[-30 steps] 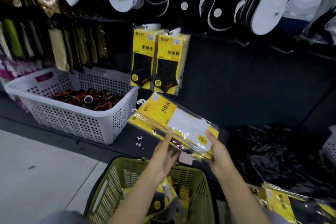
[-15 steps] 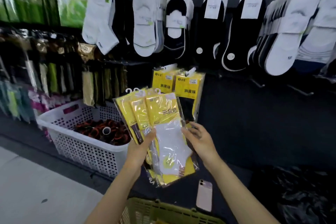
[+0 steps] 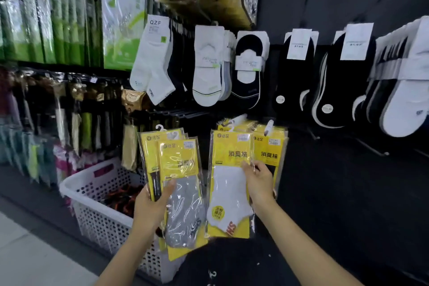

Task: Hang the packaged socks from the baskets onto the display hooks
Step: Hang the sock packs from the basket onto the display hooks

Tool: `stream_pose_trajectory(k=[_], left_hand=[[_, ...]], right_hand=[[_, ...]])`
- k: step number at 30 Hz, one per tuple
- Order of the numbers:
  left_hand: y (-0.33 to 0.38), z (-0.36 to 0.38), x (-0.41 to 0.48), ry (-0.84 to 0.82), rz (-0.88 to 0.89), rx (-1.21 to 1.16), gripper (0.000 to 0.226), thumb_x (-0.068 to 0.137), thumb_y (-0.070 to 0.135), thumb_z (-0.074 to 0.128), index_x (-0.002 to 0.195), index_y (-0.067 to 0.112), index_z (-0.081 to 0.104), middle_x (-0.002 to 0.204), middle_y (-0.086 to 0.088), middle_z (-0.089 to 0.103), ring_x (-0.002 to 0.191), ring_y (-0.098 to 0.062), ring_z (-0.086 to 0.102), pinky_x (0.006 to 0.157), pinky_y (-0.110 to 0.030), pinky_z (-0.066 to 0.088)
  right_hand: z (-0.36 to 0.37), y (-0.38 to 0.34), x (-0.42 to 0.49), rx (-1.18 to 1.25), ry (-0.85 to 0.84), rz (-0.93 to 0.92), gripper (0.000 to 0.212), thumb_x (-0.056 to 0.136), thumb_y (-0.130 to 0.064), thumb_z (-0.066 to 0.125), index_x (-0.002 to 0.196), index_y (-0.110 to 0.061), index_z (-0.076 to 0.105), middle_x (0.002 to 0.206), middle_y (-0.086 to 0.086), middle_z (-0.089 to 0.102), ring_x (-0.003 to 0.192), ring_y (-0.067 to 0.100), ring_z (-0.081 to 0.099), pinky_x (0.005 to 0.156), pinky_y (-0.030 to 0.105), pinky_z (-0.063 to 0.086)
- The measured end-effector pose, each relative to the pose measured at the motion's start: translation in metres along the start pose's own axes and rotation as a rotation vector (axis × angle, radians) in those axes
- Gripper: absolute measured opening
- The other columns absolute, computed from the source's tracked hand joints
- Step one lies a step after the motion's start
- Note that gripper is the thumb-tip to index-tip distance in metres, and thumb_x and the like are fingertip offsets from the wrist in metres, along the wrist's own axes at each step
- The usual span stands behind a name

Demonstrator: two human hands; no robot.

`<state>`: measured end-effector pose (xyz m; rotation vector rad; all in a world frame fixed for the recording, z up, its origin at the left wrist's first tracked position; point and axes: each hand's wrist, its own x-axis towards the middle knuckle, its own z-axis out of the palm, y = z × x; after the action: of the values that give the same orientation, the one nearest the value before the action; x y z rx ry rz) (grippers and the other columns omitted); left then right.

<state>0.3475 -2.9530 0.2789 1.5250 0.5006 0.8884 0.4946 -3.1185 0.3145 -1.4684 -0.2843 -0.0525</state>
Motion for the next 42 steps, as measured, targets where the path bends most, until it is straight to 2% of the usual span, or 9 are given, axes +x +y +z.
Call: stream_pose_trajectory(k=[6,10,13,17,21,26,31,39,42], left_hand=[[-0.005,-0.022,0.027,0.162,0.065,0.038,0.054,0.080,0.040,0.068,0.124,0.012,0.053,0.089,0.016,0.042,0.080,-0.007,0.041,0.081,-0.034,0.037],[-0.006,-0.029,0.033,0.130,0.049,0.037,0.032,0.075,0.046,0.067,0.094,0.031,0.046,0.078,0.029,0.044,0.069,0.004,0.044,0.078,-0.031,0.037],[-0.008,-0.029,0.032,0.082,0.041,0.014,0.025,0.074,0.049,0.066,0.082,0.032,0.050,0.078,0.027,0.051,0.073,0.008,0.048,0.071,-0.018,0.038],[-0.010,-0.020,0.025,0.064,0.004,-0.050,0.031,0.078,0.043,0.068,0.091,0.032,0.042,0.078,0.029,0.043,0.069,0.011,0.040,0.072,-0.019,0.036],[-0.011,-0.007,0.017,-0.009,-0.060,-0.121,0.022,0.069,0.049,0.069,0.083,0.040,0.055,0.083,0.026,0.057,0.076,0.009,0.050,0.069,-0.020,0.039],[-0.004,0.018,0.002,-0.069,-0.093,-0.134,0.022,0.073,0.045,0.073,0.078,0.042,0.052,0.059,0.030,0.061,0.056,0.011,0.056,0.056,-0.012,0.037],[0.005,0.036,-0.008,-0.085,-0.093,-0.112,0.019,0.077,0.047,0.068,0.075,0.037,0.052,0.053,0.018,0.061,0.046,0.010,0.056,0.037,-0.005,0.038],[0.002,0.014,0.003,-0.028,-0.035,-0.039,0.043,0.090,0.046,0.051,0.090,0.004,0.061,0.085,-0.022,0.058,0.075,-0.023,0.056,0.065,-0.027,0.041],[-0.003,0.004,0.014,0.027,0.001,-0.024,0.053,0.090,0.047,0.050,0.117,0.001,0.057,0.111,-0.012,0.061,0.105,-0.027,0.057,0.083,-0.032,0.040]], right_hand=[[0.037,0.008,0.043,-0.061,0.104,0.046,0.009,0.092,-0.022,0.060,0.097,-0.016,0.055,0.085,-0.004,0.054,0.080,0.014,0.051,0.058,0.023,0.036],[0.050,0.019,0.058,-0.071,0.165,0.142,0.012,0.092,-0.024,0.061,0.090,-0.012,0.059,0.075,-0.003,0.053,0.070,0.014,0.048,0.054,0.024,0.037],[0.051,0.029,0.060,-0.022,0.203,0.289,0.018,0.091,-0.023,0.063,0.097,-0.006,0.066,0.081,0.000,0.057,0.080,0.018,0.050,0.072,0.030,0.042],[0.043,0.044,0.044,-0.051,0.177,0.331,0.026,0.093,-0.009,0.052,0.114,0.002,0.065,0.100,0.008,0.061,0.089,0.020,0.052,0.076,0.030,0.042],[0.037,0.036,0.013,-0.059,0.017,0.208,0.027,0.096,-0.024,0.054,0.119,-0.011,0.060,0.118,0.002,0.060,0.111,0.021,0.056,0.097,0.037,0.047],[0.037,0.011,-0.021,-0.055,-0.263,0.112,0.032,0.090,-0.038,0.061,0.113,-0.016,0.062,0.116,-0.003,0.062,0.109,0.016,0.059,0.097,0.034,0.049],[0.030,0.001,-0.032,-0.059,-0.244,0.073,0.036,0.076,-0.035,0.077,0.097,-0.008,0.067,0.095,0.010,0.072,0.087,0.025,0.070,0.081,0.037,0.056],[0.013,0.000,-0.013,-0.046,-0.101,0.041,0.024,0.094,-0.027,0.057,0.100,-0.004,0.063,0.098,0.014,0.066,0.091,0.026,0.062,0.082,0.037,0.048],[0.013,-0.003,-0.001,-0.035,-0.045,0.020,0.025,0.097,-0.027,0.052,0.105,-0.006,0.061,0.104,0.014,0.065,0.096,0.025,0.061,0.087,0.039,0.050]])
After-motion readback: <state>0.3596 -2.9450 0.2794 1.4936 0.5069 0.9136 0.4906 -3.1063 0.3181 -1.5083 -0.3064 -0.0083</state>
